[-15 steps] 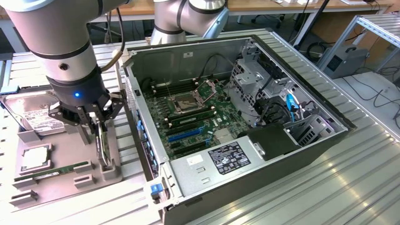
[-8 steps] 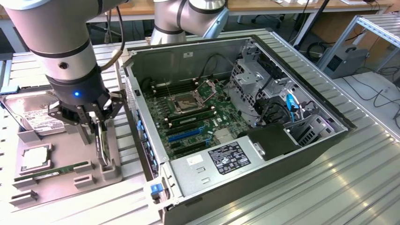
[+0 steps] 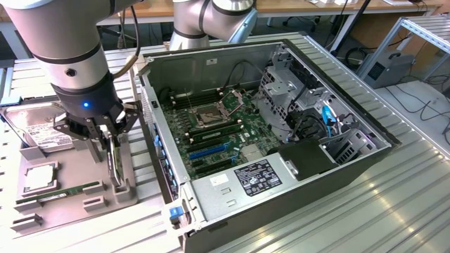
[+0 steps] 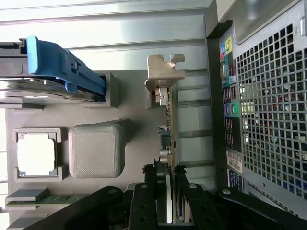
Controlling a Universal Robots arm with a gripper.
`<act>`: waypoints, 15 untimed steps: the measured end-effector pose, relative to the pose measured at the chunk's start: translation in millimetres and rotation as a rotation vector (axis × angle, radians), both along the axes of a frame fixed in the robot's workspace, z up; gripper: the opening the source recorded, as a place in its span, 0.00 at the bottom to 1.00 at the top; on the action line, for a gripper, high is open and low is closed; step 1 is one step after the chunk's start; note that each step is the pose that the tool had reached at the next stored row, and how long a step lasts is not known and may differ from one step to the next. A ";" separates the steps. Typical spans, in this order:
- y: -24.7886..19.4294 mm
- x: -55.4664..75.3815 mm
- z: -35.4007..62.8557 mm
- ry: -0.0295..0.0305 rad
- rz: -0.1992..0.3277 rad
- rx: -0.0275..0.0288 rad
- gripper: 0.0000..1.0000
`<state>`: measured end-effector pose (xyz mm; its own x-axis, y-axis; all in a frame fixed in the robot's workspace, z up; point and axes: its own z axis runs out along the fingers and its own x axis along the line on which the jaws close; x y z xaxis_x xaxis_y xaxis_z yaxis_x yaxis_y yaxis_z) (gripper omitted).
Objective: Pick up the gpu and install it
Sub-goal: 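Pick up the gpu and move the gpu toward the slot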
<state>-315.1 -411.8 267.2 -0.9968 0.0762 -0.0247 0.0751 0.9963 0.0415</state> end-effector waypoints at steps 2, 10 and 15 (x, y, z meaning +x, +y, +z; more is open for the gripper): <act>0.0 0.0 0.3 0.0000 0.000 0.0000 0.27; 0.0 0.0 3.7 0.0000 0.000 0.0000 0.27; 0.0 0.0 4.7 0.0000 0.000 0.0000 0.27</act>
<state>-315.1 -411.8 271.9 -0.9968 0.0761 -0.0247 0.0751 0.9963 0.0415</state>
